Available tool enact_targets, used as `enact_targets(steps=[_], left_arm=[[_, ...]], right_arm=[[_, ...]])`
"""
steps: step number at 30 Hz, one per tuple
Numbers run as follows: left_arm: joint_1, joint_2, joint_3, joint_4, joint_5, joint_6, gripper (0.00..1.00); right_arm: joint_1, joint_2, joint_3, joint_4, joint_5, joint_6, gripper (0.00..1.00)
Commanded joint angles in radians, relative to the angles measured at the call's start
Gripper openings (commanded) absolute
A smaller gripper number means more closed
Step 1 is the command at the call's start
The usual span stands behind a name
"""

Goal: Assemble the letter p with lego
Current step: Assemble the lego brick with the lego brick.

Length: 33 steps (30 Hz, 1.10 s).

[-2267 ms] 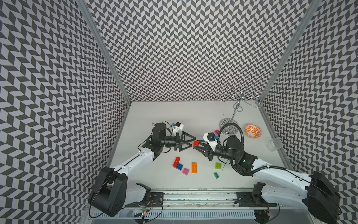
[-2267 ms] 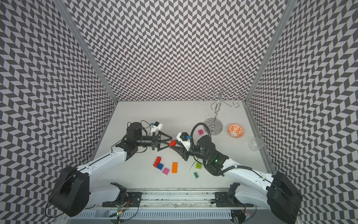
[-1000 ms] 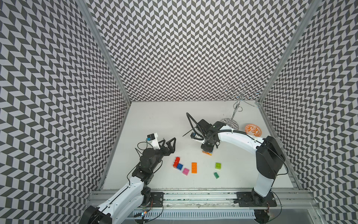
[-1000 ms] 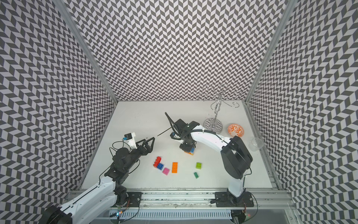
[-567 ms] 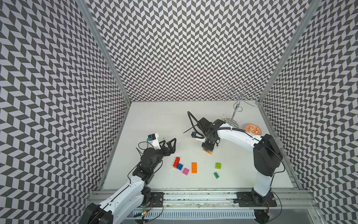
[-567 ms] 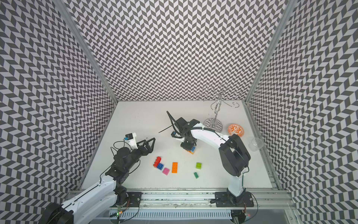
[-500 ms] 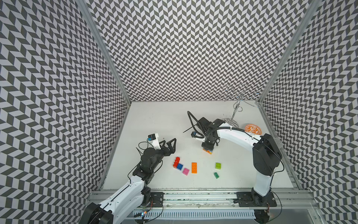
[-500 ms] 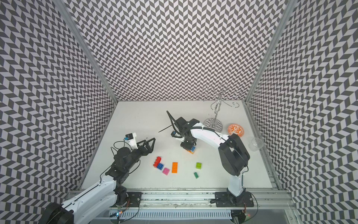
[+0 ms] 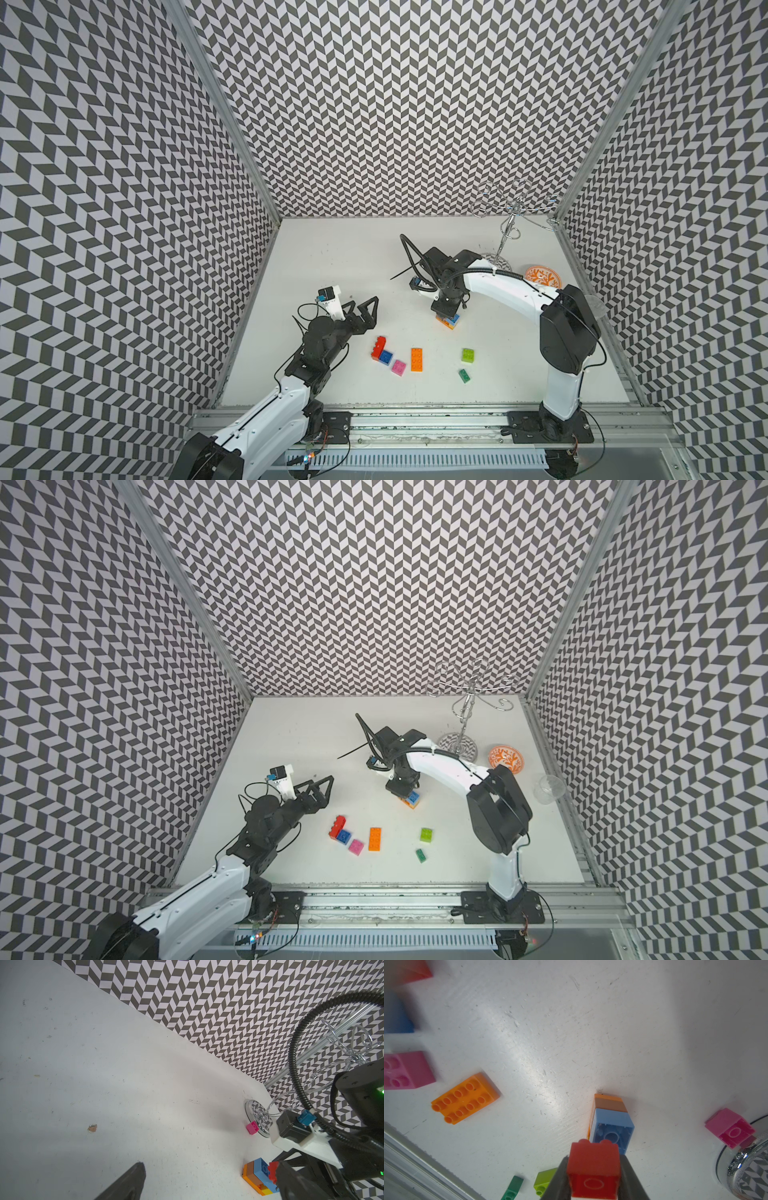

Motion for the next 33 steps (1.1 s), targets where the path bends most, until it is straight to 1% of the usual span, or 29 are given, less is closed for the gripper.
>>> enact_targets(steps=[1, 11, 19, 33], left_arm=[[-0.004, 0.0, 0.021, 0.015, 0.012, 0.013, 1.0], [-0.003, -0.017, 0.023, 0.005, 0.012, 0.013, 1.0], [-0.004, -0.024, 0.023, 0.001, 0.014, 0.013, 1.0], [-0.004, -0.025, 0.023, 0.0, 0.018, 0.011, 1.0]], right_arm=[[-0.007, 0.021, 0.028, -0.024, 0.007, 0.025, 0.0], [-0.012, 0.087, 0.071, -0.016, 0.033, 0.081, 0.0], [-0.02, 0.103, 0.099, -0.039, 0.025, 0.104, 0.0], [-0.029, 0.108, 0.06, -0.043, 0.0, 0.109, 0.0]])
